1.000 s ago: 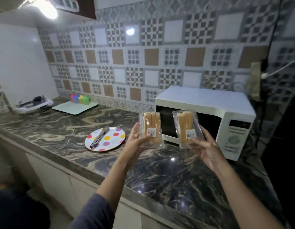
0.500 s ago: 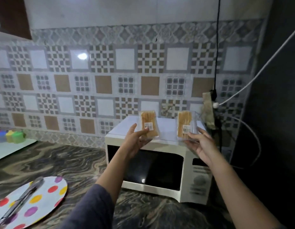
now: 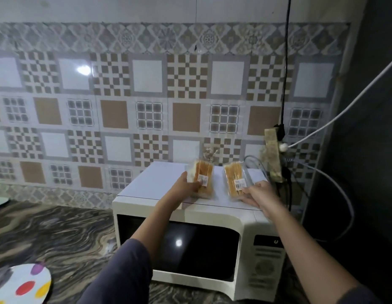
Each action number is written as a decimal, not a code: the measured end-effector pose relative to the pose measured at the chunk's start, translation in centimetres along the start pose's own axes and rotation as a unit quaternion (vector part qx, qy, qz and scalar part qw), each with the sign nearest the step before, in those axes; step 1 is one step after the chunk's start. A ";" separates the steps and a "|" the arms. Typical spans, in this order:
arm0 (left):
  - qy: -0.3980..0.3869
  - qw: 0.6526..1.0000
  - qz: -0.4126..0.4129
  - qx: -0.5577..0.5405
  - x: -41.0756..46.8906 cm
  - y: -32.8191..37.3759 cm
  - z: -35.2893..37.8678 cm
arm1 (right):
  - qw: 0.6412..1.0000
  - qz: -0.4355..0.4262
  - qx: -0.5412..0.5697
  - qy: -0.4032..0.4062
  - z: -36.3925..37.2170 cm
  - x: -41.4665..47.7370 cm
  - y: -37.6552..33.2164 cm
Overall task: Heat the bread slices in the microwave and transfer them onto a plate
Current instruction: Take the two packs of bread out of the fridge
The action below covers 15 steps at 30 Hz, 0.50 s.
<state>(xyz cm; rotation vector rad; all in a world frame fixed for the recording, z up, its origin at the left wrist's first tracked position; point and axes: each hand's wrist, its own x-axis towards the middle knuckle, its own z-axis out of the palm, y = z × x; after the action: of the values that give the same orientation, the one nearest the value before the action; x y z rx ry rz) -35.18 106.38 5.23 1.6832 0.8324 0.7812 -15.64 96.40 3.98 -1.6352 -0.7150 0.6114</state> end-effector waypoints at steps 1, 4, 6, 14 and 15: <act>0.016 0.999 0.005 0.037 0.4 0.0 -0.2 | 0.999 -0.008 -0.031 0.011 0.1 0.1 -0.1; 0.057 0.991 0.006 0.124 1.8 -0.3 -0.5 | 0.992 -0.044 -0.112 0.045 0.7 -0.1 -0.8; 0.069 0.984 0.010 0.161 2.6 -0.7 -0.5 | 0.984 -0.061 -0.151 0.066 1.0 -0.1 -1.1; 0.096 0.979 0.027 0.175 3.1 -2.7 -0.3 | 0.974 -0.090 -0.194 0.071 2.3 -0.8 -0.2; 0.101 0.978 0.030 0.179 3.1 -2.7 -0.2 | 0.974 -0.097 -0.193 0.068 2.3 -0.9 -0.2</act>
<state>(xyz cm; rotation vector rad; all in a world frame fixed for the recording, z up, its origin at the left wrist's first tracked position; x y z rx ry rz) -34.08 109.64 2.92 1.9754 1.1212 0.8934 -17.97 97.26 3.75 -1.9125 -0.9210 0.2223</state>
